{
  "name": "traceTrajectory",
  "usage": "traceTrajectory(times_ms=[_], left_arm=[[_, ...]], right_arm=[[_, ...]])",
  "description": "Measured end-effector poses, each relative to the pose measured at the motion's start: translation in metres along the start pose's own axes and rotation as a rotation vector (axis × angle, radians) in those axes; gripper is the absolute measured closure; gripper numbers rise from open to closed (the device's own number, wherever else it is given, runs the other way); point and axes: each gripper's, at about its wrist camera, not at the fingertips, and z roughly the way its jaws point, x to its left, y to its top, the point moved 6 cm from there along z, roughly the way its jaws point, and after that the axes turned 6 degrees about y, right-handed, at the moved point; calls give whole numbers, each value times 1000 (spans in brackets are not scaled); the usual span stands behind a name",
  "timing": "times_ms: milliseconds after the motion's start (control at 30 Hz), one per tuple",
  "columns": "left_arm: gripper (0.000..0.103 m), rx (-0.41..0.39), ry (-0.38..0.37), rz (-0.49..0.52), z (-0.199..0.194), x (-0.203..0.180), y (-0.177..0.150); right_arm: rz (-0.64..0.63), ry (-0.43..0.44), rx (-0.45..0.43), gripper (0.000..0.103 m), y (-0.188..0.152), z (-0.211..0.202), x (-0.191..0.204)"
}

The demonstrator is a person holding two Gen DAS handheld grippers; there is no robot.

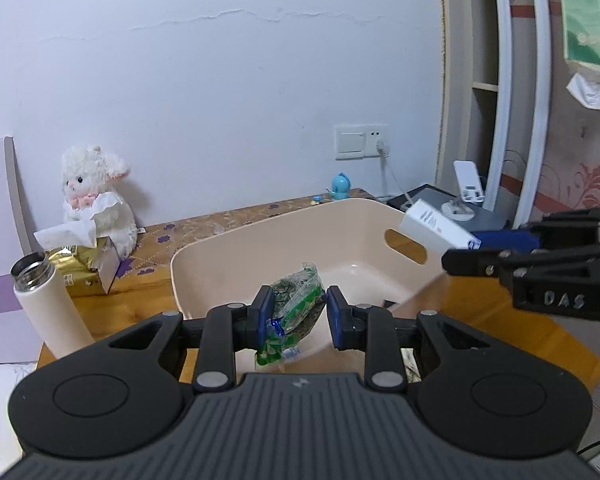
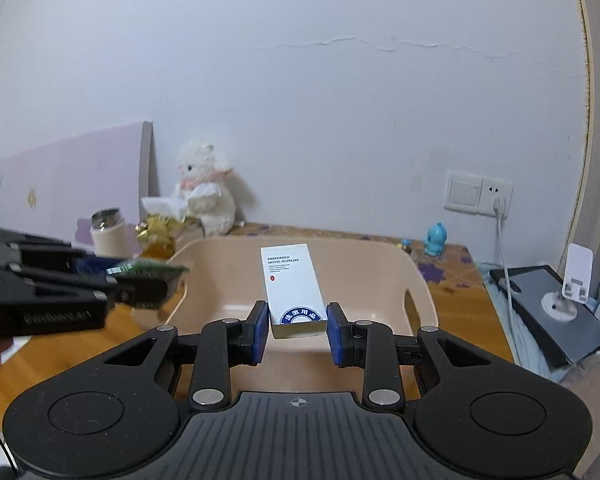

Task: Organize objects
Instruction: 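Carry the green packet and white box over the bin and release both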

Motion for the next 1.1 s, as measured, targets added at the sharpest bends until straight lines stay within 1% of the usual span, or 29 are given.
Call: traceTrajectory(times_ms=[67,167,333,400,467,533,667,767,800,833,867,900,933,967,1000,1100], left_arm=[[72,7,25,13,16,-1,4],[72,31,43,9,41,0,5],[72,79,80,10,80,1,5],[72,115,89,11,96,1,1],[72,173,107,5,111,0,-5],[72,219,104,-7,122,-1,-11],[72,283,116,-4,138,-2,-26],[71,295,118,-11,138,-1,-30],[71,293,120,-12,137,-1,-30],[70,292,119,-12,136,-1,-29],[69,293,119,-12,134,-2,-28],[64,294,119,-14,131,-1,-27],[47,289,122,-18,128,-1,-25],[39,278,132,-26,122,0,-22],[30,264,140,-35,117,1,-19],[28,240,138,-48,99,3,-14]], right_arm=[[10,-9,0,74,6,9,-5],[15,-26,12,74,12,26,-15],[26,-63,45,74,7,58,-28],[16,-83,72,74,2,72,-32],[-3,-106,101,74,-5,87,-36],[-17,-122,130,74,-12,99,-37],[-15,-137,176,74,-23,116,-42],[3,-149,196,73,-28,121,-46],[11,-145,200,69,-28,122,-48],[18,-144,200,62,-28,121,-49],[24,-139,195,62,-28,119,-49],[27,-139,189,59,-26,116,-50],[27,-142,181,53,-25,112,-50],[28,-142,169,51,-23,106,-51],[30,-143,159,46,-21,100,-51],[50,-136,131,34,-16,80,-54]])
